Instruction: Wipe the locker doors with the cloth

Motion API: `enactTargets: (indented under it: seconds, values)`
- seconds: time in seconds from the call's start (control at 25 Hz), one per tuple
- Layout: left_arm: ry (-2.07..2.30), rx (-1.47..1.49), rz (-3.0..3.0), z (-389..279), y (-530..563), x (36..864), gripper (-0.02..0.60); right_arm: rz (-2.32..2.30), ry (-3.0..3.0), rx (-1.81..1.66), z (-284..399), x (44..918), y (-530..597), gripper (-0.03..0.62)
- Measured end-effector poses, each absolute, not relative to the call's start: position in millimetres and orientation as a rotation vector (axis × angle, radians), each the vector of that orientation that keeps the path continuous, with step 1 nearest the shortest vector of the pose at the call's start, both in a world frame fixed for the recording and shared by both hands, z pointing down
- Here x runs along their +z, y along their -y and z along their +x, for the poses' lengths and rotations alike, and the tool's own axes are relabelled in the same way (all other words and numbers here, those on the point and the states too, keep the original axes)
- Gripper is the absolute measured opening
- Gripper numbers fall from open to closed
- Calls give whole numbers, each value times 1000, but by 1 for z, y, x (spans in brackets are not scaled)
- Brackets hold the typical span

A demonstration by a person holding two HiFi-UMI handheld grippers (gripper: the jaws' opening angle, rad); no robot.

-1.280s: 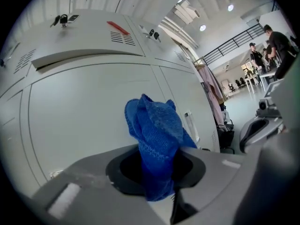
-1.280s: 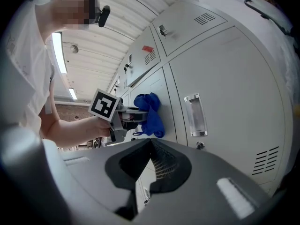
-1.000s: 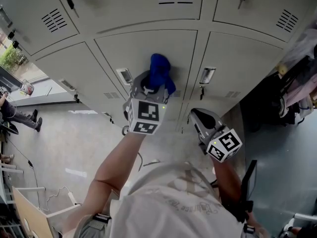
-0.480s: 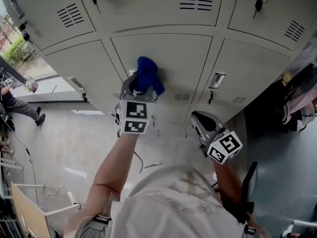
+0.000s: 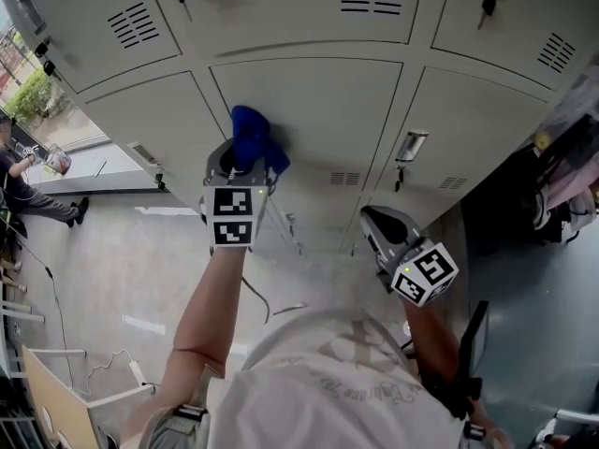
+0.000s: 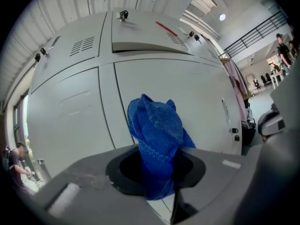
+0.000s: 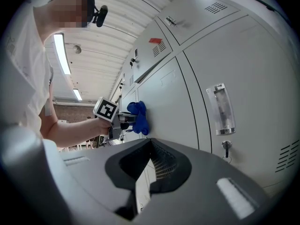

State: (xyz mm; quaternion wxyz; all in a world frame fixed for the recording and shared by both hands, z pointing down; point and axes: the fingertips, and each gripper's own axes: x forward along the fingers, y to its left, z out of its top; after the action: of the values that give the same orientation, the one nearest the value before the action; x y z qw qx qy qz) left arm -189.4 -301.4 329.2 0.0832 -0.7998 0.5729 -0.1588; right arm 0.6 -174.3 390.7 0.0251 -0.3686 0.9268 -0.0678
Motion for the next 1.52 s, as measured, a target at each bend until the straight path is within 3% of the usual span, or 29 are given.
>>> enactTargets:
  seconds: [0.32, 0.6, 0.92, 1.52]
  values:
    - [-1684, -400, -2250, -193, 301, 299, 112, -1122, -2880, -228, -6, 396, 175, 6]
    - [-1693, -449, -2151, -190, 302, 323, 112, -1109, -2864, -273, -6, 399, 177, 7]
    - [-1614, -676, -1926, -186, 303, 351, 114, -1099, -2863, -295, -9, 402, 181, 7]
    - [-1585, -975, -2139, -186, 306, 406, 112, -1068, -2839, -349, -14, 401, 183, 6]
